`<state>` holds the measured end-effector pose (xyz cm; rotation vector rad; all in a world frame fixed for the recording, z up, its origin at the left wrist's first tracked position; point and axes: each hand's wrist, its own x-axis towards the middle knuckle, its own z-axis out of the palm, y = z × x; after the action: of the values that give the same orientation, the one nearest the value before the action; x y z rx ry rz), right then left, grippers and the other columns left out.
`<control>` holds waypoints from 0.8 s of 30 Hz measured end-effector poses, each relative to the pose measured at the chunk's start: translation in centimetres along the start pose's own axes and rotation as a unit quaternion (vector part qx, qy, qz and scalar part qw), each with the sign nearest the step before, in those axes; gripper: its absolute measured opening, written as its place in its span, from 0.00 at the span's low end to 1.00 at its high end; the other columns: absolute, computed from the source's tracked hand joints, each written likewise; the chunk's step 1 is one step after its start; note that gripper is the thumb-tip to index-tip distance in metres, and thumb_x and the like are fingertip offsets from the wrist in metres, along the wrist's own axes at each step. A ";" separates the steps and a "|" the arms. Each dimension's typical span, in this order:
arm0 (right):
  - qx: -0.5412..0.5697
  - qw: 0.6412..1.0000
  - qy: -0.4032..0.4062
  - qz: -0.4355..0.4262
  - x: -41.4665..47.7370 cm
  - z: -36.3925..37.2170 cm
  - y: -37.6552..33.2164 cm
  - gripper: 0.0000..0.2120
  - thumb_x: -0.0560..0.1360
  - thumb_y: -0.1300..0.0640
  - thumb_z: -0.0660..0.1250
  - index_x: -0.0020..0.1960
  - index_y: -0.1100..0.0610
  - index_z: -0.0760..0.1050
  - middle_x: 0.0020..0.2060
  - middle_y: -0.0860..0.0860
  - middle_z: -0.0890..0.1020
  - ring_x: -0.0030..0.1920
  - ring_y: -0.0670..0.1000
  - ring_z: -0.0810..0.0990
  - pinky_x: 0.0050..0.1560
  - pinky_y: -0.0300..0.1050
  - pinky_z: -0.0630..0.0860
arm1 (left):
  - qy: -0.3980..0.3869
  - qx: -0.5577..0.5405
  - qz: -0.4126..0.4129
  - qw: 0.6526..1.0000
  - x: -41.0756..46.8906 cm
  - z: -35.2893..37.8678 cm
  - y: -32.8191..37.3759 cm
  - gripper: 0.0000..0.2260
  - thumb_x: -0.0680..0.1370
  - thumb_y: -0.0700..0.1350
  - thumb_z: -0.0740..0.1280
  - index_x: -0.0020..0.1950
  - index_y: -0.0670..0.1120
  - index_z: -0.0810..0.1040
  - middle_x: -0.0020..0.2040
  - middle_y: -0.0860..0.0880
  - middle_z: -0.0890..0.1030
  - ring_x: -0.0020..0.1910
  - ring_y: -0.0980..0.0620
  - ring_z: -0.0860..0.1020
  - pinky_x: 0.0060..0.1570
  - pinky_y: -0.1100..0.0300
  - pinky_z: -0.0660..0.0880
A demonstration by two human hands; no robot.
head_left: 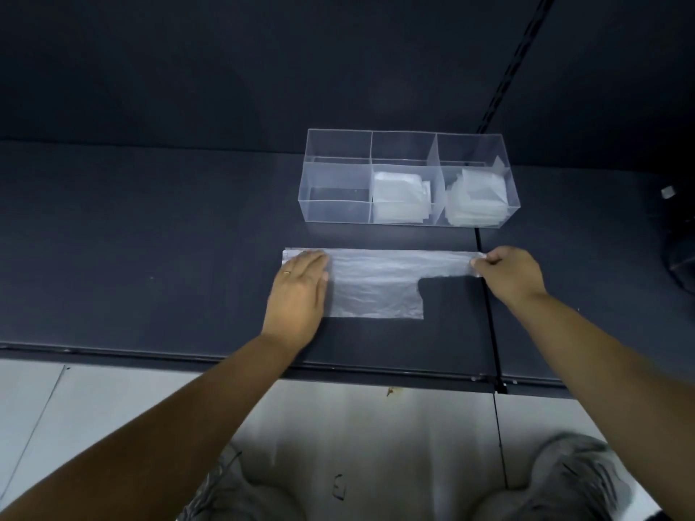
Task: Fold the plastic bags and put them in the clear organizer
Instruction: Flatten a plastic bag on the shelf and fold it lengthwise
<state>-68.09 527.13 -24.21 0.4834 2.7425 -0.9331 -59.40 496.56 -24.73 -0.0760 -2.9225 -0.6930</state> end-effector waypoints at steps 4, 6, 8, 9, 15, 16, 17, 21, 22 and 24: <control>-0.020 1.000 0.012 -0.001 -0.1 0.1 -0.3 0.10 0.76 0.54 0.65 0.43 0.61 0.76 0.32 0.50 0.75 0.38 0.54 0.75 0.30 0.40 0.65 | -0.091 0.068 -0.003 0.994 -0.7 1.6 -1.0 0.24 0.83 0.52 0.49 0.78 0.45 0.54 0.78 0.48 0.55 0.78 0.52 0.49 0.74 0.60 0.37; -0.030 0.999 0.010 0.007 -0.4 0.0 -0.6 0.09 0.76 0.56 0.64 0.45 0.62 0.75 0.35 0.52 0.76 0.41 0.56 0.76 0.32 0.42 0.65 | -0.122 0.110 -0.007 0.986 -0.8 2.2 -1.4 0.28 0.82 0.58 0.45 0.79 0.47 0.46 0.79 0.50 0.47 0.78 0.53 0.43 0.73 0.59 0.34; -0.044 0.998 0.029 0.015 -1.0 -0.1 -1.5 0.07 0.76 0.58 0.64 0.51 0.62 0.74 0.44 0.57 0.79 0.46 0.59 0.76 0.38 0.45 0.68 | -0.139 0.151 -0.003 0.979 -1.0 2.4 -1.7 0.31 0.78 0.63 0.38 0.78 0.49 0.41 0.79 0.50 0.43 0.77 0.53 0.40 0.73 0.57 0.33; -0.067 0.996 0.066 0.011 -1.5 0.1 -2.1 0.09 0.75 0.60 0.64 0.54 0.62 0.73 0.50 0.60 0.78 0.50 0.61 0.76 0.43 0.47 0.70 | -0.142 0.165 -0.001 0.976 -1.0 2.4 -1.7 0.33 0.77 0.64 0.35 0.78 0.49 0.39 0.79 0.50 0.42 0.77 0.52 0.39 0.73 0.56 0.33; -0.050 0.960 0.038 -0.275 -8.2 7.3 -9.1 0.20 0.77 0.62 0.61 0.68 0.61 0.69 0.66 0.59 0.71 0.67 0.59 0.68 0.69 0.49 0.62 | -0.143 0.183 -0.004 0.973 -0.9 2.6 -1.7 0.35 0.75 0.67 0.31 0.77 0.50 0.36 0.78 0.51 0.38 0.77 0.50 0.36 0.74 0.52 0.34; -0.036 0.953 -0.020 -0.299 -9.3 9.2 -10.1 0.21 0.79 0.61 0.60 0.72 0.61 0.66 0.70 0.58 0.68 0.71 0.57 0.64 0.73 0.47 0.56 | -0.147 0.187 -0.005 0.971 -1.0 2.6 -1.7 0.35 0.74 0.67 0.30 0.77 0.50 0.35 0.78 0.51 0.36 0.76 0.49 0.35 0.74 0.51 0.33; -0.043 0.947 -0.055 -0.314 -10.0 10.8 -10.8 0.22 0.81 0.59 0.57 0.74 0.60 0.62 0.74 0.56 0.64 0.75 0.55 0.59 0.76 0.45 0.50 | -0.150 0.191 -0.006 0.970 -1.0 2.6 -1.7 0.34 0.74 0.66 0.30 0.76 0.50 0.33 0.77 0.50 0.35 0.76 0.49 0.33 0.73 0.51 0.33; -0.180 0.936 -0.069 -0.296 -8.5 13.4 -9.4 0.26 0.83 0.47 0.46 0.79 0.54 0.48 0.79 0.50 0.48 0.78 0.48 0.42 0.74 0.47 0.34 | -0.153 0.198 -0.015 0.968 -0.9 2.6 -1.9 0.34 0.72 0.66 0.30 0.75 0.51 0.31 0.78 0.49 0.35 0.76 0.47 0.33 0.73 0.49 0.32; -0.207 0.933 -0.060 -0.289 -7.6 12.9 -8.1 0.28 0.82 0.44 0.45 0.79 0.53 0.45 0.79 0.49 0.45 0.77 0.48 0.40 0.74 0.48 0.33 | -0.152 0.199 -0.014 0.968 -0.9 2.6 -2.0 0.36 0.73 0.69 0.31 0.76 0.51 0.33 0.78 0.49 0.36 0.76 0.46 0.34 0.73 0.49 0.32; -0.252 0.929 -0.040 -0.268 -5.9 11.1 -5.3 0.30 0.81 0.41 0.43 0.79 0.51 0.41 0.78 0.49 0.42 0.77 0.48 0.38 0.74 0.51 0.34 | -0.149 0.200 -0.009 0.968 -0.9 2.6 -2.0 0.38 0.72 0.71 0.33 0.78 0.51 0.37 0.79 0.48 0.38 0.77 0.45 0.36 0.72 0.48 0.33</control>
<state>-63.60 514.85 -28.22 -0.4033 2.9227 -0.2794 -59.00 495.92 -28.07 -0.1182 -3.2884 -0.0841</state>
